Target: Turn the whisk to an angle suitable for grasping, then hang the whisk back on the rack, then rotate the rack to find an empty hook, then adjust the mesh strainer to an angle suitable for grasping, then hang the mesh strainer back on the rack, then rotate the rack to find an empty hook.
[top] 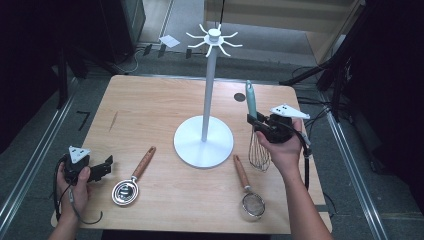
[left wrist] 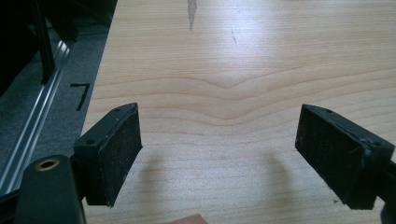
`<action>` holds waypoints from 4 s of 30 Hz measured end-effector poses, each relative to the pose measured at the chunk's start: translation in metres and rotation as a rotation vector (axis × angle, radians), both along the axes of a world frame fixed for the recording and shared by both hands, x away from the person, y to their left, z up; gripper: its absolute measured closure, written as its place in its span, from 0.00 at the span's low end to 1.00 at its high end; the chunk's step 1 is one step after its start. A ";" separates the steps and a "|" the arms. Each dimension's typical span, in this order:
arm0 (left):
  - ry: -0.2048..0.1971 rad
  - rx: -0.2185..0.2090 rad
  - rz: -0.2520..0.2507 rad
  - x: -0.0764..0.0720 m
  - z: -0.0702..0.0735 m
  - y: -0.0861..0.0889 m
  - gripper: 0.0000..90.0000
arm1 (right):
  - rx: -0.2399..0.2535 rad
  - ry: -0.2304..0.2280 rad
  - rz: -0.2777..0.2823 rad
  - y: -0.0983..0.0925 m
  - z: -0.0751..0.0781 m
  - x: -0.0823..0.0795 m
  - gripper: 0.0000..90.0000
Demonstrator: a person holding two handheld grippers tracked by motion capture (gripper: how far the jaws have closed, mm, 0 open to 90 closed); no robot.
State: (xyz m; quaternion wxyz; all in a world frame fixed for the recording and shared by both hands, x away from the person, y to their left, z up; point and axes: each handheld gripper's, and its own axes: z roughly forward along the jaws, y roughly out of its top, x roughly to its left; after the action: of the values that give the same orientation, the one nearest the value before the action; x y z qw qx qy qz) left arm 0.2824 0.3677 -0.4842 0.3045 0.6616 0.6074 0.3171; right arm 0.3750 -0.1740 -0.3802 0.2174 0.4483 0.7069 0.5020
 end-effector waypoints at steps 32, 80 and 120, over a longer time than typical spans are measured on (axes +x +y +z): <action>-0.007 0.002 -0.001 -0.001 0.000 0.000 0.17 | 0.071 -0.183 0.102 0.034 0.056 -0.038 0.78; -0.013 -0.001 -0.004 -0.001 0.000 0.000 0.17 | 0.165 -0.316 0.176 0.052 0.106 -0.067 0.78; -0.011 0.000 -0.007 -0.001 0.000 -0.001 0.17 | 0.168 -0.258 0.208 0.068 0.106 -0.044 0.78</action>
State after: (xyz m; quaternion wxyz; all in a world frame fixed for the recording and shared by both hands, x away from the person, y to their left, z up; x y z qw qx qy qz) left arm 0.2814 0.3671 -0.4841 0.3089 0.6619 0.6036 0.3195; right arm 0.3307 -0.1059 -0.2745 0.2153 0.3213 0.6712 0.6324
